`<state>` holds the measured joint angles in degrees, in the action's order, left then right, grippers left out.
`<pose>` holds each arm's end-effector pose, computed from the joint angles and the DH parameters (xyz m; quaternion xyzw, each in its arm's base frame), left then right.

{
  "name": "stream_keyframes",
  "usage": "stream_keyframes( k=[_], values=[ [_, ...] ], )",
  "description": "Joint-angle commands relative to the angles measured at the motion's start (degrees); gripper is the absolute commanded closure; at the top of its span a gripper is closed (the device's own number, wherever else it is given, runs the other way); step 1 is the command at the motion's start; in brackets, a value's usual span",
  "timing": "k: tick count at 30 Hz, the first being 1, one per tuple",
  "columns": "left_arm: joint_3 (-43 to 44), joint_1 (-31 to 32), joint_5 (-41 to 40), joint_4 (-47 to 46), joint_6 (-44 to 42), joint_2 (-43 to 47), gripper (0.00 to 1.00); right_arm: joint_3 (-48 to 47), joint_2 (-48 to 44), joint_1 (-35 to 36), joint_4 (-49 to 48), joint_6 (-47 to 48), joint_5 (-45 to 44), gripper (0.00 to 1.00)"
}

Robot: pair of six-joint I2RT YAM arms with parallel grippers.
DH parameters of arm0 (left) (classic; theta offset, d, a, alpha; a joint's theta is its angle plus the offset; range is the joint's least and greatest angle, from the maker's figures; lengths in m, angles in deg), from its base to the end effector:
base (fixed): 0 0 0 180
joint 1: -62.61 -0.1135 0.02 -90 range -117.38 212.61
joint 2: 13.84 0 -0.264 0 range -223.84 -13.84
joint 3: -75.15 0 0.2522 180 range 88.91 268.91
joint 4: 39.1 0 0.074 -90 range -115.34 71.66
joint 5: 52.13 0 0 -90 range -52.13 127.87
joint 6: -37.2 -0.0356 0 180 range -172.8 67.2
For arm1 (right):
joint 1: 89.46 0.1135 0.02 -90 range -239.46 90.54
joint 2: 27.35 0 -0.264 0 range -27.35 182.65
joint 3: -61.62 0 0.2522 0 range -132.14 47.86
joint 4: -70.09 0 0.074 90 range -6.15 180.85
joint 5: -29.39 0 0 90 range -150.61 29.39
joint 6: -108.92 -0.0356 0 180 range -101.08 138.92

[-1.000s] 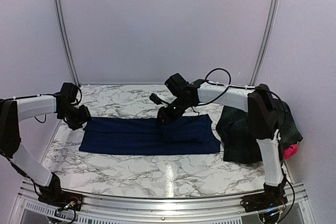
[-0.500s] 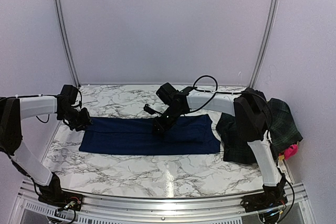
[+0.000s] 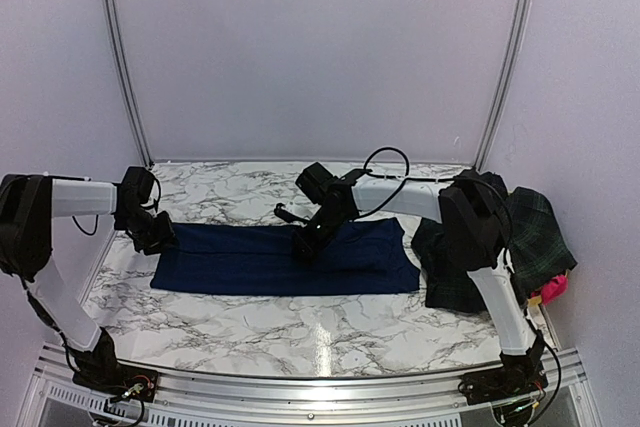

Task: Fold and stack the mixed laundry pile
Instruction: Smooth out the rectangle-folded T-shirt at the center of the board.

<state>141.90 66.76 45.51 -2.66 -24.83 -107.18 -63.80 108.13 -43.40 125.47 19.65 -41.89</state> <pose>0.3093 -0.0272 0.1668 -0.1850 0.9526 -0.1266 0.2057 0.3396 0.3689 0.1566 -0.4146 0.8711 0.2275 0.1324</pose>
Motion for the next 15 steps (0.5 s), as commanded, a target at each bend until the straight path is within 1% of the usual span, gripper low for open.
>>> stream_keyframes(
  k=[1, 10, 12, 15],
  values=[
    [2.8, -0.9, -3.2, 1.0, 0.4, -1.9, 0.55, -2.2, 1.4, 0.9, 1.9, 2.1, -2.3, 0.78],
    [5.0, -1.9, -2.4, 1.3, 0.3, -5.5, 0.56, -3.3, 2.7, 1.6, 3.4, 2.3, -7.5, 0.78],
    [5.6, -1.9, -2.9, 2.6, 0.2, -5.5, 0.56, -3.4, 2.7, 1.7, 3.7, 2.4, -8.6, 0.78],
    [5.0, -1.9, -3.7, 3.5, 0.5, -4.3, 0.52, -3.4, 2.7, 1.7, 3.8, 2.5, -9.3, 0.78]
  ],
)
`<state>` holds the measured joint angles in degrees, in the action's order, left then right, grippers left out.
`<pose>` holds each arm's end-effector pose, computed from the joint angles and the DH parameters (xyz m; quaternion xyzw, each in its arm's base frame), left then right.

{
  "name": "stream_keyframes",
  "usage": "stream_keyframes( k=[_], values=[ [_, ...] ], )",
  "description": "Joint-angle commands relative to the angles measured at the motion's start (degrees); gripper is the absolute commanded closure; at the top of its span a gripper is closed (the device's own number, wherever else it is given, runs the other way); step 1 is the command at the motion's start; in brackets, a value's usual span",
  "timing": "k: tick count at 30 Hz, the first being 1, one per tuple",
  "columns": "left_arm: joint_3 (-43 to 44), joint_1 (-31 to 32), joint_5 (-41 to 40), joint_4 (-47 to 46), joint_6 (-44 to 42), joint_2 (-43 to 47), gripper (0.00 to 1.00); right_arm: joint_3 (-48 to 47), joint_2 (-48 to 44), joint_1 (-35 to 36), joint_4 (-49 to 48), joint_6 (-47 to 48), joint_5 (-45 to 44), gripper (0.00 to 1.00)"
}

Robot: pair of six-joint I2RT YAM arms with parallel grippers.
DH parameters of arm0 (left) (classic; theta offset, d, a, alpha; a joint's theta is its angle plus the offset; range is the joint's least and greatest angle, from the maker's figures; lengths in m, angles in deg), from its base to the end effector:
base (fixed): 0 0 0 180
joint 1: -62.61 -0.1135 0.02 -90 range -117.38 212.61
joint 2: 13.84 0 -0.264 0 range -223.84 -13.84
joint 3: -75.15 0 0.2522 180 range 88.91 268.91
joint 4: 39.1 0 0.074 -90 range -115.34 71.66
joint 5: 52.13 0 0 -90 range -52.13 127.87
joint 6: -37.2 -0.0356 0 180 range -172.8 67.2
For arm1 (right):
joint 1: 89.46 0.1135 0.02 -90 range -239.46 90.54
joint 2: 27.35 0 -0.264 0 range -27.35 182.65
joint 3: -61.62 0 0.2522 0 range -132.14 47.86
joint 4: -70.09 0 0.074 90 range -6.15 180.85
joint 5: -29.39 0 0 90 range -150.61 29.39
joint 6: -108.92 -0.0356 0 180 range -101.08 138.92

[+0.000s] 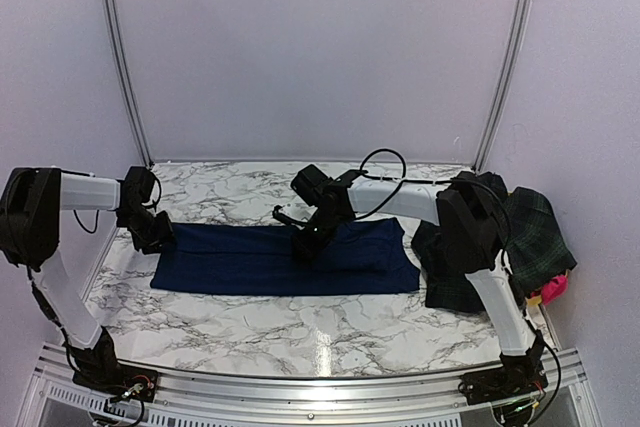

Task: Fold and stack the mixed laundry pile
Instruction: Smooth out the rectangle-folded T-shirt at the center of the board.

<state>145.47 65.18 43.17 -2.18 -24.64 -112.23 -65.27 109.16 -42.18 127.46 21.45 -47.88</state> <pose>0.3269 -0.0180 0.1568 -0.2062 0.9532 -0.1008 0.1966 0.3353 0.3746 0.1530 -0.4302 0.8740 0.1759 0.1419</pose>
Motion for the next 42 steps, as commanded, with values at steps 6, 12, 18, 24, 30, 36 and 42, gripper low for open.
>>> stream_keyframes(
  k=[6, 12, 18, 24, 30, 36, 42],
  values=[
    [1.2, -0.4, -2.4, 5.0, 0.7, 1.1, 0.46, -2.1, 2.0, 0.6, 2.0, 0.7, -4.4, 0.80],
    [2.0, -0.4, -2.8, 5.0, 1.3, -1.1, 0.55, -2.6, 2.0, 0.6, 2.0, 0.6, -4.8, 0.93],
    [4.1, -0.5, -2.5, 4.9, 0.8, -1.0, 0.86, -4.2, 1.5, 0.5, 2.3, 0.6, -4.9, 1.00],
    [5.5, -0.5, -1.8, 5.0, 0.8, 0.0, 1.00, -4.8, 0.5, 0.6, 2.3, 0.4, -4.9, 1.00],
    [6.1, -0.8, -1.2, 6.6, 1.0, 2.4, 1.00, -4.1, -1.2, 0.5, 2.2, 0.3, -6.1, 1.00],
    [6.3, -1.0, 0.0, 10.0, 0.8, 6.0, 1.00, -1.5, -3.8, 0.3, 1.5, 0.6, -5.2, 1.00],
    [2.8, -1.1, 0.9, 11.6, 0.8, 8.2, 1.00, 0.7, -6.0, 0.3, 0.9, 0.7, -4.3, 1.00]
  ],
)
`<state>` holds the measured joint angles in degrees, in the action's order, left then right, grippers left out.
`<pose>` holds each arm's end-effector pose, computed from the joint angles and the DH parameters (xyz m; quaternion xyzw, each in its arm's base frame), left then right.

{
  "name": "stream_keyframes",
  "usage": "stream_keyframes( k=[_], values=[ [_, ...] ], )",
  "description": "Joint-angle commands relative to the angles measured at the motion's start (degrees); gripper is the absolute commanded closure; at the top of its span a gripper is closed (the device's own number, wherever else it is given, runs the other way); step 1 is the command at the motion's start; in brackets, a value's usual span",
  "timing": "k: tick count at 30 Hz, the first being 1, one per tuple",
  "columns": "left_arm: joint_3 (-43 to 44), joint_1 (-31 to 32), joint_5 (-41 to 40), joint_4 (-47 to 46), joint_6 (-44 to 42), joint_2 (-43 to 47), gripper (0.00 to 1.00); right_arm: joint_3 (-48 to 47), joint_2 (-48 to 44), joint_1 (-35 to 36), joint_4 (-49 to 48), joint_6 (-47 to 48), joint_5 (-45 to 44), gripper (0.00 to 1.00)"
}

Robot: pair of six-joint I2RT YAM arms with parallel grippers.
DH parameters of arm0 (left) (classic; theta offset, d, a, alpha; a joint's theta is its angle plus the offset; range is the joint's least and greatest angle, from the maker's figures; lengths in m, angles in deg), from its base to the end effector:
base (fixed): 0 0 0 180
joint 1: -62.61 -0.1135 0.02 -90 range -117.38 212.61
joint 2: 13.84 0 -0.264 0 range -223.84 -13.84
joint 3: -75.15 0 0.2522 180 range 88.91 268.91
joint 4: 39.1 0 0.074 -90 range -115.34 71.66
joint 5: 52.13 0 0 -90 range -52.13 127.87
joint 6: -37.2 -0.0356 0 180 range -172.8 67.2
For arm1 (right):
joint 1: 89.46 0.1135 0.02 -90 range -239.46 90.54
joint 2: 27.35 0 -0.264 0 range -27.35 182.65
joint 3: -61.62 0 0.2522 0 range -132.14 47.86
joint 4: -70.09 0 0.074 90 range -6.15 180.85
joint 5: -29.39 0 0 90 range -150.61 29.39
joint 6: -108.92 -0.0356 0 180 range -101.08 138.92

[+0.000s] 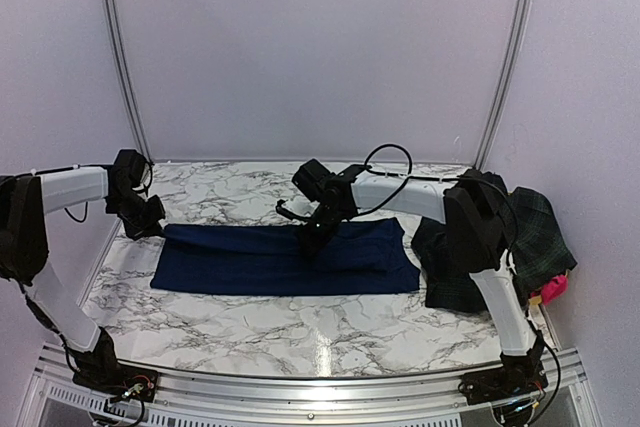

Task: Fold and stack the mixed laundry pile
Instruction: Smooth out the rectangle-folded T-shirt at the center of the board, then rotate the rectangle-folded T-shirt at the center of the board.

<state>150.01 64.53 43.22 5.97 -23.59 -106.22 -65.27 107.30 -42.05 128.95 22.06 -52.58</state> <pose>0.3216 -0.0141 0.2042 -0.2182 0.9457 -0.1072 0.2158 0.3339 0.3706 0.1670 -0.4299 0.8773 0.1397 0.1614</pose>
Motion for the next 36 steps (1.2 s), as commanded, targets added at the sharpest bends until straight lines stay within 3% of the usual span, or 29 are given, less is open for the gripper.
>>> stream_keyframes(
  k=[1, 10, 13, 16, 18, 19, 23, 29, 36],
  values=[
    [-2.3, -0.5, 0.8, 3.4, -0.3, 2.2, 1.00, 1.0, -4.3, 0.2, -0.6, 0.1, 0.8, 1.00],
    [-6.3, -0.5, 1.3, 5.1, -2.6, 1.6, 1.00, 2.9, -4.8, 0.2, -0.3, 0.1, 4.5, 1.00],
    [-5.9, -0.4, 2.0, 5.2, -3.0, 2.2, 0.60, 2.3, -5.8, -0.4, 0.3, -1.1, 4.5, 0.91],
    [-2.3, 0.0, 0.8, 4.9, -4.9, 3.4, 0.39, 1.9, -8.3, -1.9, 1.3, -2.7, 4.3, 0.74],
    [0.7, 1.0, 0.4, 3.6, -6.9, 4.2, 0.09, 2.7, -10.7, -3.1, 1.9, -5.3, 4.4, 0.66],
    [1.7, 1.6, 1.1, 2.1, -8.1, 4.4, 0.02, 3.9, -12.2, -3.8, 2.0, -6.2, 4.6, 0.64],
    [2.6, 3.3, 4.7, -6.2, -9.7, 4.6, 0.01, 13.0, -17.7, -5.8, 1.8, -9.9, 4.2, 0.62],
    [4.2, 7.1, 9.1, -9.9, -13.5, 0.2, 0.01, 27.2, -23.4, -7.7, -2.3, -16.4, 5.4, 0.63],
    [5.9, 14.9, 2.6, -7.0, -18.7, -10.2, 0.01, 32.0, -21.6, -7.8, -3.8, -19.8, 2.9, 0.63]
  ],
)
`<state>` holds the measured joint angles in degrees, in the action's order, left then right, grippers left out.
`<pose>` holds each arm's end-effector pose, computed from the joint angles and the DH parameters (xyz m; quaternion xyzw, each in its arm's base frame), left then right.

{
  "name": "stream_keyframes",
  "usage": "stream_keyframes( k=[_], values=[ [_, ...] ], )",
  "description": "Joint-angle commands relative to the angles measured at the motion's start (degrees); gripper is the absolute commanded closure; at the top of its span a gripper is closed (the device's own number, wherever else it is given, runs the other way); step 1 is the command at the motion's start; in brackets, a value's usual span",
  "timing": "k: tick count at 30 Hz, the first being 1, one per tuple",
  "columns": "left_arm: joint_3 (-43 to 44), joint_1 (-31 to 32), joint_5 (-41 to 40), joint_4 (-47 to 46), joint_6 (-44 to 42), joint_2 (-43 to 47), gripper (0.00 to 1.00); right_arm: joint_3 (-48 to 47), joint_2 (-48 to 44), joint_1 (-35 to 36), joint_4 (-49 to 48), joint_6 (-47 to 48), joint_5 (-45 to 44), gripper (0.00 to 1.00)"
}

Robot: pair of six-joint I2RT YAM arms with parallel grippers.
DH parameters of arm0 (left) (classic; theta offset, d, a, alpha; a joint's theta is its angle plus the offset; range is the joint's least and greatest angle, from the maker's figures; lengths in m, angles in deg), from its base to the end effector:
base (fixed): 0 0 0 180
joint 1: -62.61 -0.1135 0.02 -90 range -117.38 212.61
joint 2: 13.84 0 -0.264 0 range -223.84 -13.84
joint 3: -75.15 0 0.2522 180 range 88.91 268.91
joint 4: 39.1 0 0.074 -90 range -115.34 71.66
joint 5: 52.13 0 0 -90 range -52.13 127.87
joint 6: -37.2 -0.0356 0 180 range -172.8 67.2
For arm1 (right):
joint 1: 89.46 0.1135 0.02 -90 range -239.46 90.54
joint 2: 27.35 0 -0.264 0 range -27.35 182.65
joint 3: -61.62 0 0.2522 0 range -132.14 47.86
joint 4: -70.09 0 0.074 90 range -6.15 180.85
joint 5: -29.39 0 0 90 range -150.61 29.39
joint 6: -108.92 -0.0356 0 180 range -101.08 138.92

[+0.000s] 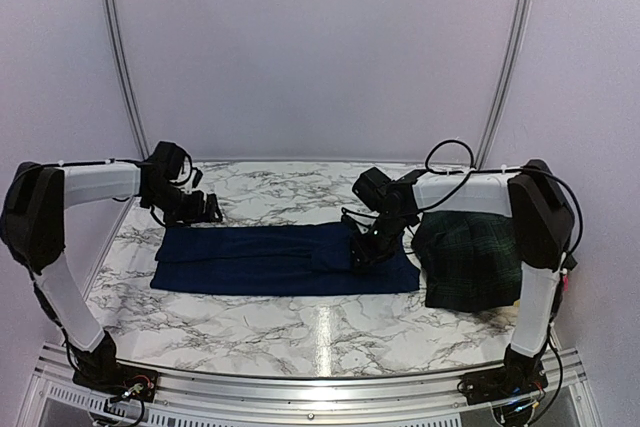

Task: Fold and stack the mixed laundry pile
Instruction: Rotate the rectangle-folded T-shirt at the center of the board.

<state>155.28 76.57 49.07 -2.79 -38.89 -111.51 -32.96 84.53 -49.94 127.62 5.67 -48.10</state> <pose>0.3477 -0.0935 0.2112 0.0307 0.9461 -0.1644 0.2774 0.2941 0.2526 0.1785 -0.2379 0.9563 0.1551 0.0695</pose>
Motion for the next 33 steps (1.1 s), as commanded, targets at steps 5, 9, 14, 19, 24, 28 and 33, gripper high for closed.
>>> stream_keyframes(
  k=[5, 9, 14, 19, 24, 28, 33],
  values=[
    [-1.6, 3.1, -9.7, 2.8, -0.1, -7.0, 0.02, -1.0, 5.3, -1.4, -2.5, -2.7, -4.8, 0.65],
    [-4.9, 1.3, -12.5, 4.0, 2.6, -6.5, 0.01, -6.3, 11.6, -4.4, -2.3, -0.1, -7.6, 0.65],
    [-10.8, 1.5, -11.6, 4.5, 3.5, -5.0, 0.01, -23.5, 21.5, -6.7, -1.0, 4.6, -10.2, 0.65],
    [-13.6, 11.3, -12.4, 6.2, 2.1, -0.5, 0.01, -51.0, 33.3, -7.0, 6.8, 8.0, -15.5, 0.62],
    [-12.9, 15.9, -15.0, 8.8, 5.1, 9.5, 0.01, -50.1, 27.7, -8.7, 7.1, 7.1, -18.6, 0.56],
    [-9.6, 15.9, -22.5, 8.6, 5.5, 15.3, 0.01, -35.6, 17.4, -8.8, 0.3, 5.6, -15.4, 0.52],
    [-3.9, 15.9, -19.9, 8.6, -1.4, 11.7, 0.01, -29.6, 13.0, -8.8, -2.7, 2.7, -7.7, 0.52]
  ],
)
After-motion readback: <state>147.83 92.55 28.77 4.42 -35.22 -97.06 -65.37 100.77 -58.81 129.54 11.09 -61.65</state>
